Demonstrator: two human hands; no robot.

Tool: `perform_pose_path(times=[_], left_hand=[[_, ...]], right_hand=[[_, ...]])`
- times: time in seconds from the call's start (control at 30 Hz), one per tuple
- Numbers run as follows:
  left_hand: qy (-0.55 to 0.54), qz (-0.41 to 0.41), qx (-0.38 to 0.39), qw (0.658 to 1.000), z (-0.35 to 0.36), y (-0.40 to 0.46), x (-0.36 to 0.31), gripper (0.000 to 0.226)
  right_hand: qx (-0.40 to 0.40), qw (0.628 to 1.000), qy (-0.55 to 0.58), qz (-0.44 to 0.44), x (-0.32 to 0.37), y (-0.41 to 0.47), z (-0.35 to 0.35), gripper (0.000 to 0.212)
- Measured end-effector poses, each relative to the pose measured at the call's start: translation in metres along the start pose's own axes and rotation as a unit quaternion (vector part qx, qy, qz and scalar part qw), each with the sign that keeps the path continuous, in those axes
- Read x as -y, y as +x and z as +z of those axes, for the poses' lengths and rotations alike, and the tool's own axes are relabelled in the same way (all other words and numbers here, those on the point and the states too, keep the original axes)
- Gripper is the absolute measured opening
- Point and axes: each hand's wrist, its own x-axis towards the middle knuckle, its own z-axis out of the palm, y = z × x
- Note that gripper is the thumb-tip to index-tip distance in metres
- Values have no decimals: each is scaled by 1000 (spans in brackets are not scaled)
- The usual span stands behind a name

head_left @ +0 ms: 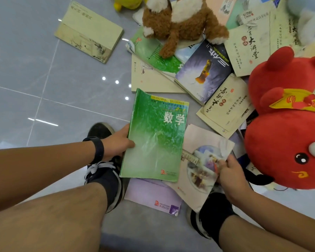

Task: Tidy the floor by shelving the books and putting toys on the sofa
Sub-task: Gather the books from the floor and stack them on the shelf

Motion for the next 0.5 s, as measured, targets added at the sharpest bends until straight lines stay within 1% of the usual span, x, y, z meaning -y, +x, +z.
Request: perform_pose_path(times=[0.1,0.13,0.2,0.3,0.37,0.4,0.43,0.47,0.5], left_hand=[[43,-13,33,998,9,-3,-3,83],[56,-24,50,997,13,-4,-2,83],[86,-43,83,992,19,-4,2,80],[172,-60,91,979,28,-6,6,70],[282,-55,75,955,33,-6,11,65],[334,-61,71,938,36,-6,13,68],[360,-71,62,928,37,-5,16,73],[358,-76,54,929,39,-4,17,78],[328,-78,46,940,41,-3,18,82]], right_hand=[[-76,995,-32,-64,17,-5,-10,18],[-100,990,-45,-85,21,-8,-14,18],[-114,984,-62,-124,29,-13,-17,19],[-96,981,-47,-160,43,-22,-18,24],[-76,986,-15,-150,53,-24,-20,27],[-60,989,10,-134,57,-23,-20,29],[-35,992,39,-116,60,-24,-19,31],[-1,993,70,-95,62,-23,-17,31],[43,992,94,-74,64,-23,-13,31]])
